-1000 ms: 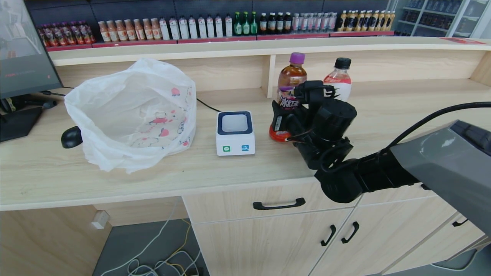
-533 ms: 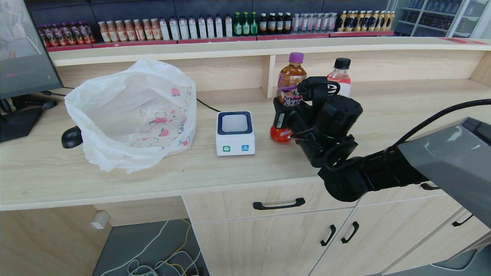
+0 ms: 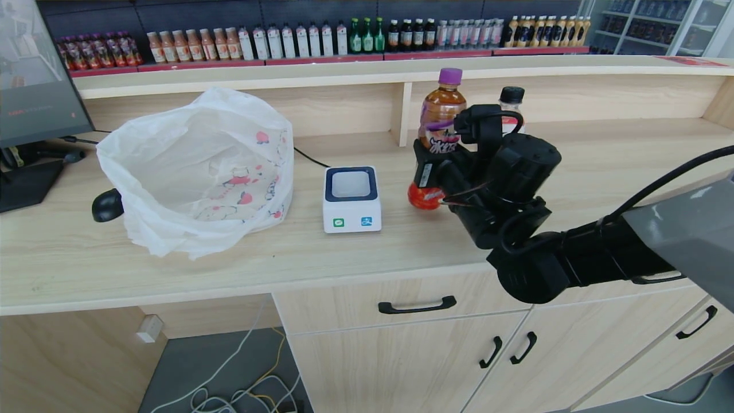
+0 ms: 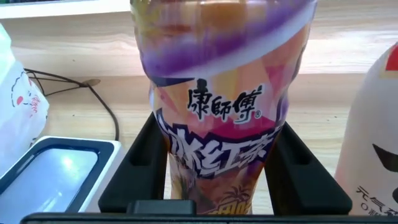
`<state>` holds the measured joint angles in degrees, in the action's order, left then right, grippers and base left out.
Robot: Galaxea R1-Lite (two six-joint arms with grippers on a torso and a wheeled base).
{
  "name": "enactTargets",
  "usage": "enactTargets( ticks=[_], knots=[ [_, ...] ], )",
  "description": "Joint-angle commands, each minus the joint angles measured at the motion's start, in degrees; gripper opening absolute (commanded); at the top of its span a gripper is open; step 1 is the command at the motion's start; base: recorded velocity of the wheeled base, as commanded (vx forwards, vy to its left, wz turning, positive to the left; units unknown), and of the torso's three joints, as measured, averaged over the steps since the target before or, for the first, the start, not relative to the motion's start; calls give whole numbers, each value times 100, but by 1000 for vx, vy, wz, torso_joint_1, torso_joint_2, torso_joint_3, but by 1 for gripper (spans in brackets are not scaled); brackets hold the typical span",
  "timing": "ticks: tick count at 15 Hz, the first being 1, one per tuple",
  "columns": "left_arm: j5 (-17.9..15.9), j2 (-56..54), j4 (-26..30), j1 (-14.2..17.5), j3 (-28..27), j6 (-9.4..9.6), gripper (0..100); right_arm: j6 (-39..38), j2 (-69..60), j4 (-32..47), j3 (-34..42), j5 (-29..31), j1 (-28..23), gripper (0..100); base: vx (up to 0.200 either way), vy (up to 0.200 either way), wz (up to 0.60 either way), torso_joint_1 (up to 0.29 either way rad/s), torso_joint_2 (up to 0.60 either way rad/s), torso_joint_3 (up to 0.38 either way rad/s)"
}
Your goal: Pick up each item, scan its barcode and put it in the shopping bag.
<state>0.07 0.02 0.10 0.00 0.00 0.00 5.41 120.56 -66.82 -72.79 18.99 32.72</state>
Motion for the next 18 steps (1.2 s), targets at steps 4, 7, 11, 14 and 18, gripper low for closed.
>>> enactTargets(
  ticks=[4, 7, 11, 14, 18],
  knots=[
    [1, -2, -1, 0, 0, -9, 100, 109, -552, -7, 485, 17, 235, 0, 0, 0, 0, 0, 0, 0],
    [1, -2, -1, 0, 0, 0, 100, 162, -1026, -42, 1215, 26, 472, 0, 0, 0, 0, 0, 0, 0],
    [1, -2, -1, 0, 0, 0, 100, 179, -1633, -112, 1979, 140, 701, 0, 0, 0, 0, 0, 0, 0],
    [1, -2, -1, 0, 0, 0, 100, 241, -1870, -561, 2603, 245, 1087, 0, 0, 0, 0, 0, 0, 0],
    [1, -2, -1, 0, 0, 0, 100, 276, -2081, -1281, 3491, 483, 1421, 0, 0, 0, 0, 0, 0, 0]
  ],
)
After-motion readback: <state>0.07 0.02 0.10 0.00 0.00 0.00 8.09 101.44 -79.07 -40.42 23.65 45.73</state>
